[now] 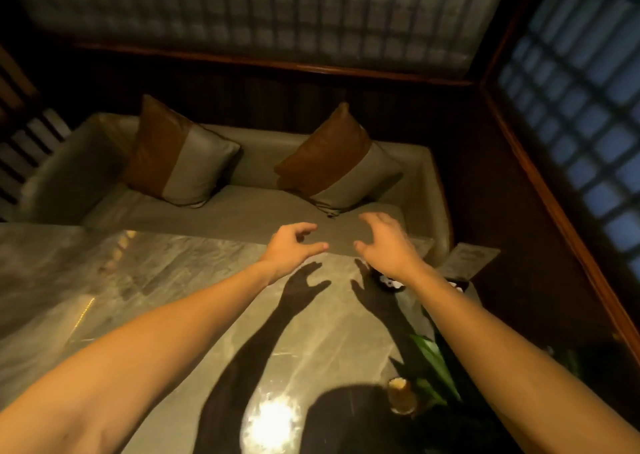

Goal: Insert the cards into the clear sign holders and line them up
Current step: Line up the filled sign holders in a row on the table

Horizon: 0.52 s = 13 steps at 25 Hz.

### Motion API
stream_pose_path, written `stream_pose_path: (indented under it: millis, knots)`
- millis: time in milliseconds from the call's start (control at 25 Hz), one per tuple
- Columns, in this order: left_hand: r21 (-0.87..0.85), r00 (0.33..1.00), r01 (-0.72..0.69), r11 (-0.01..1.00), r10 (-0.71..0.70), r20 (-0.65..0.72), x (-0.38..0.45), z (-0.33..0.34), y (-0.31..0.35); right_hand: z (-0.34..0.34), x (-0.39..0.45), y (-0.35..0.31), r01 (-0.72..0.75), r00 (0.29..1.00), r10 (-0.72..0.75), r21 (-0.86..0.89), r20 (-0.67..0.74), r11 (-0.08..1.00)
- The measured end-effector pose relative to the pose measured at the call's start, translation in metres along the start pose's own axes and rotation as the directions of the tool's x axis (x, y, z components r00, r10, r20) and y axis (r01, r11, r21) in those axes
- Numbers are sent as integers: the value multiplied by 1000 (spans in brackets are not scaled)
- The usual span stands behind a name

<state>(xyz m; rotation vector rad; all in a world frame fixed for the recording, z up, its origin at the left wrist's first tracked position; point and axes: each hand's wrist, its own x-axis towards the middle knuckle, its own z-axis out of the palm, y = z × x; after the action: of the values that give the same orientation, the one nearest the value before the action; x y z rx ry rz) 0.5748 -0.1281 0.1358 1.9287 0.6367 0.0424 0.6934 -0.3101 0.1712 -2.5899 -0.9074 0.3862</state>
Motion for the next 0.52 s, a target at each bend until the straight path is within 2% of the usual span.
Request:
stream_pose_path:
  millis: [280, 440, 520]
  knots:
    - [-39, 982, 44, 998, -51, -180, -114, -153, -75, 63, -36, -153, 88, 980, -131, 263, 148, 961]
    - [-70, 962, 70, 995, -86, -260, -164, -211, -121, 113, -62, -227, 43, 970, -139, 422, 199, 905]
    - [-74, 957, 117, 990, -133, -257, -186, -233, -151, 147, -77, -260, 16, 954, -154, 469, 257, 883]
